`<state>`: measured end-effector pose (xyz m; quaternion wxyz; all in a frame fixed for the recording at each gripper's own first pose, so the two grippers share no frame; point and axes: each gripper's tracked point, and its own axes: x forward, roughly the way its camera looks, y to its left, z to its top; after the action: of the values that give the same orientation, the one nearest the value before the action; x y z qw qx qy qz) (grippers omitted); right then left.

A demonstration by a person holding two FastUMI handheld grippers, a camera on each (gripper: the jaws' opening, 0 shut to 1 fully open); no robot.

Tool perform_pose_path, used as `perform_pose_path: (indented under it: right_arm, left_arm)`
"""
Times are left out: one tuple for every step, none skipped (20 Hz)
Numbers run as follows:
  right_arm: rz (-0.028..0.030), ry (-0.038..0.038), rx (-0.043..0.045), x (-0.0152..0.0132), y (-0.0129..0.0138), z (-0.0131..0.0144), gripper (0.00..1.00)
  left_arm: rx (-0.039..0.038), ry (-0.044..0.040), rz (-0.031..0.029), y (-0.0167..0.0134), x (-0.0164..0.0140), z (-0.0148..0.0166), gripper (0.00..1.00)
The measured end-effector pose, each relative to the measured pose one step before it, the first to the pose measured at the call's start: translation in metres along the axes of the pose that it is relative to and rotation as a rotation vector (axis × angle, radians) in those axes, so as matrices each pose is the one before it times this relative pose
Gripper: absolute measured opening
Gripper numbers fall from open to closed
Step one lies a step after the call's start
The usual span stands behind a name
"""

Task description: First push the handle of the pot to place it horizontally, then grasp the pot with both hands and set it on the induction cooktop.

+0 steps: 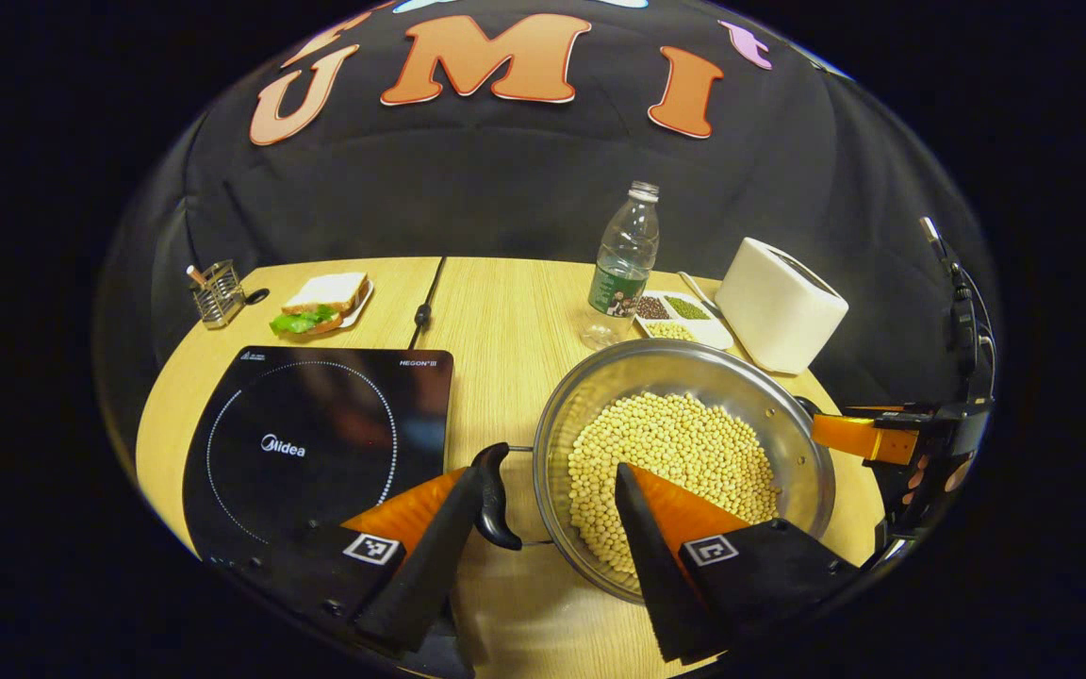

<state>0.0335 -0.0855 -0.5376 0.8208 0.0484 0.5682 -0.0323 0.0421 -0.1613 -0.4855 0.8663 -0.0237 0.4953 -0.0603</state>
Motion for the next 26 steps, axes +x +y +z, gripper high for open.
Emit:
perform_pose_path:
  right_arm:
    - [0.00017, 0.00432, -0.00170, 0.00240, 0.00101, -0.00183, 0.86]
    - [-0.00119, 0.00478, -0.00275, 0.00251, 0.00101, -0.00157, 0.86]
    - [-0.00216, 0.00605, -0.00291, 0.00268, 0.00005, -0.00215, 0.86]
    - [-0.00439, 0.00770, -0.00104, 0.00192, -0.00090, -0.00243, 0.86]
    - [-0.00180, 0.00759, 0.00350, 0.00152, -0.00108, -0.00295, 0.86]
    - [-0.00135, 0.00458, 0.00290, 0.00119, -0.00071, -0.00076, 0.87]
    - [-0.00436, 0.00223, 0.00040, 0.00196, -0.00276, -0.00127, 0.87]
    - [-0.00621, 0.00036, 0.00079, 0.00161, -0.00149, 0.00019, 0.86]
    - [-0.00036, -0.00110, 0.00170, 0.00018, -0.00022, 0.00003, 0.86]
    - [0.00411, -0.00059, 0.00083, -0.00131, 0.00023, 0.00013, 0.86]
    - [0.00525, -0.00082, -0.00113, -0.00012, 0.00181, 0.00063, 0.86]
    - [0.00297, 0.00072, -0.00263, 0.00007, 0.00086, -0.00049, 0.86]
    - [0.00223, 0.00070, -0.00328, 0.00061, 0.00155, 0.00004, 0.86]
    - [0.00350, 0.00071, -0.00294, -0.00031, 0.00203, -0.00061, 0.86]
    - [0.00115, 0.00277, -0.00310, 0.00114, 0.00195, -0.00048, 0.86]
    - [-0.00254, 0.00288, -0.00615, 0.00086, 0.00058, -0.00160, 0.86]
    - [-0.00522, 0.00104, -0.00482, 0.00106, -0.00026, -0.00080, 0.86]
    - [-0.00217, 0.00410, -0.00300, 0.00056, 0.00017, -0.00131, 0.86]
    - [-0.00203, 0.00537, 0.00051, 0.00081, -0.00042, -0.00092, 0.86]
    - [0.00251, 0.00295, 0.00093, 0.00005, 0.00045, -0.00005, 0.86]
    - [-0.00122, 0.00011, 0.00310, 0.00061, -0.00032, 0.00012, 0.86]
    - [-0.00570, -0.00119, -0.00009, 0.00173, -0.00153, 0.00017, 0.86]
    - [-0.01450, -0.00154, -0.00370, 0.00141, -0.00305, 0.00053, 0.86]
    - [-0.01076, 0.00188, -0.00358, 0.00223, -0.00226, -0.00018, 0.86]
    - [-0.00583, 0.00746, 0.00155, 0.00451, -0.00064, 0.00484, 0.86]
    - [-0.00325, 0.01051, 0.00398, 0.00256, -0.00005, -0.00209, 0.86]
  left_arm:
    - [0.00597, -0.00755, -0.00449, -0.00347, -0.00031, 0.00071, 0.95]
    - [-0.00354, -0.00515, -0.03353, -0.00789, 0.00188, 0.00117, 0.95]
    - [-0.02851, 0.00956, -0.07123, -0.01794, 0.00716, -0.00453, 0.95]
    - [0.01490, 0.03331, 0.04095, 0.00534, 0.00120, -0.00773, 0.95]
    - [0.00888, -0.00298, 0.00642, 0.00063, 0.00227, -0.00277, 0.95]
    - [0.02012, -0.01792, 0.00032, 0.00132, -0.00058, 0.00289, 0.93]
    - [0.00239, -0.01062, -0.00722, -0.00210, -0.00128, 0.00217, 0.86]
    - [0.00715, -0.01408, 0.01524, 0.00423, -0.00121, 0.00235, 0.88]
    - [0.01483, -0.02337, 0.01767, 0.00618, -0.00254, 0.00695, 0.90]
    - [0.01215, -0.02668, 0.01981, 0.00705, -0.00273, 0.00750, 0.90]
    - [0.01087, -0.01828, 0.01749, 0.00692, 0.00017, 0.00528, 0.90]
    - [0.00389, 0.00684, 0.03278, 0.00932, -0.00147, 0.00037, 0.90]
    - [0.00144, -0.01362, 0.02365, 0.00746, 0.00019, 0.00414, 0.92]
    - [-0.00073, -0.00298, 0.00441, 0.00224, 0.00266, 0.00209, 0.90]
    - [-0.00326, 0.01953, -0.00182, -0.00039, 0.00219, -0.00612, 0.89]
    - [-0.00406, 0.03003, -0.00962, -0.00235, 0.00316, -0.00791, 0.89]
    - [-0.00269, 0.02482, 0.01258, 0.00295, 0.00380, -0.00638, 0.90]
    - [-0.00622, 0.00579, -0.00507, -0.00156, 0.00275, -0.00214, 0.90]
    - [-0.00254, 0.02240, -0.01856, -0.00467, 0.00453, -0.00476, 0.92]
    - [-0.00846, 0.01626, -0.00377, -0.00116, 0.00281, -0.00410, 0.90]
    - [0.00081, 0.00576, 0.00107, 0.00009, 0.00454, -0.00069, 0.92]
    - [0.00135, 0.00126, 0.00160, 0.00099, 0.00219, 0.00041, 0.93]
    - [-0.00112, -0.00480, -0.00700, -0.00167, 0.00496, 0.00242, 0.91]
    - [-0.00678, 0.00785, -0.01285, -0.00123, 0.00361, -0.00054, 0.91]
    - [-0.01362, 0.00153, -0.01020, -0.00262, 0.00319, -0.00064, 0.91]
    - [-0.00204, -0.00080, -0.01267, -0.00352, 0.00323, 0.00077, 0.91]
